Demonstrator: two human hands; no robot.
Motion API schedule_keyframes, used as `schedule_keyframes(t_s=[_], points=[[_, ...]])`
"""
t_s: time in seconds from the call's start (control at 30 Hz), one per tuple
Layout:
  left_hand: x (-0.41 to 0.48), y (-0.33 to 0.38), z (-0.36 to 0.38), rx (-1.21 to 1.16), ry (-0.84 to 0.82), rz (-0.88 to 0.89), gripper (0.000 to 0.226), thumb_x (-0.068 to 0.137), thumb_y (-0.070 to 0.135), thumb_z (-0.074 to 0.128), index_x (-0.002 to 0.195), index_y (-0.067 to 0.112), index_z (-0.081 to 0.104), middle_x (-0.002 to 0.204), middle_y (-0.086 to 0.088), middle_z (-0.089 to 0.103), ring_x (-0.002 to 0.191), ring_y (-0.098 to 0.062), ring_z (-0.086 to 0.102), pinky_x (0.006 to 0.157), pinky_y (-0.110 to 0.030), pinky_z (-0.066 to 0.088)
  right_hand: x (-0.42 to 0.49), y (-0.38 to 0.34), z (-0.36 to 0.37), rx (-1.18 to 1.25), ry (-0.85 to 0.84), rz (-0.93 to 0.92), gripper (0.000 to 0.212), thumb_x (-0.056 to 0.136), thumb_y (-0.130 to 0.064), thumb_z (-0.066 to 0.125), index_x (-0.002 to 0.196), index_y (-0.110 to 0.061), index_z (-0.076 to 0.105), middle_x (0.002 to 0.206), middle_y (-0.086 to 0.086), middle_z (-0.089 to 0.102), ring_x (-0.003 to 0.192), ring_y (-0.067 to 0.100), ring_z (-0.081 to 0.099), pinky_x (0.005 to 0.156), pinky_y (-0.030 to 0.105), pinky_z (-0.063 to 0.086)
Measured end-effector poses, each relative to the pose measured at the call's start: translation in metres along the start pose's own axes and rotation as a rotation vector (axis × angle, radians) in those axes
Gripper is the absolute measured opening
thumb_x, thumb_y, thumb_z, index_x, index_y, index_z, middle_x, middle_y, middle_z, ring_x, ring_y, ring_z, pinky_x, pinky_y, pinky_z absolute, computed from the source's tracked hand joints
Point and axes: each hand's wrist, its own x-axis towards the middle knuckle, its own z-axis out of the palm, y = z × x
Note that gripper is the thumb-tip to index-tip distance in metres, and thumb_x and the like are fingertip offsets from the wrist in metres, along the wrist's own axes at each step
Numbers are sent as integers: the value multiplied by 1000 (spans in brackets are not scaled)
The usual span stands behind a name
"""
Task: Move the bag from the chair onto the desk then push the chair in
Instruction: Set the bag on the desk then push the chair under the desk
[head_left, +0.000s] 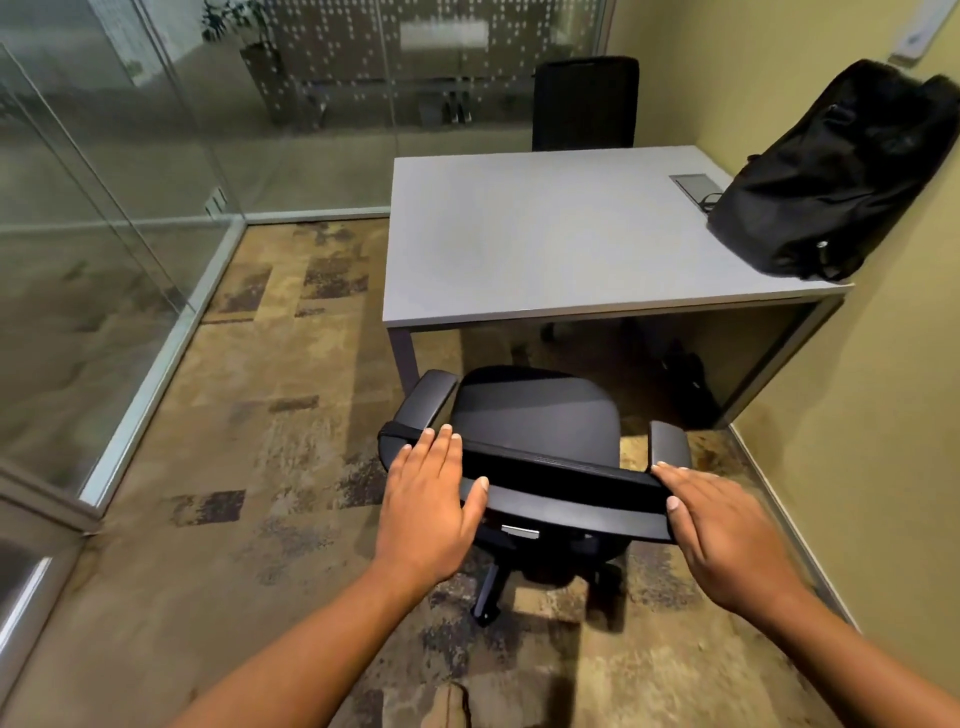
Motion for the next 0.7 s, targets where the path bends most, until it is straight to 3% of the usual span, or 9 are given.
schedule_keyframes(t_s=[0.47,0.7], points=[[-10,30,6,-39,-39,-45,74,95,59,6,150,14,24,158,-2,23,147,-15,8,118,-35,-1,5,21,-7,22,-24,26,58,96,-46,24,135,-17,55,139,1,58,131,20,50,111,37,32],[-12,41,5,-42,-59,-65,74,95,60,4,151,15,21,159,-1,19,147,-13,3,118,-33,-6,8,32,-10,-19,-62,1,59,94,-58,28,132,-22,55,130,-2,63,120,21,55,101,34,35]])
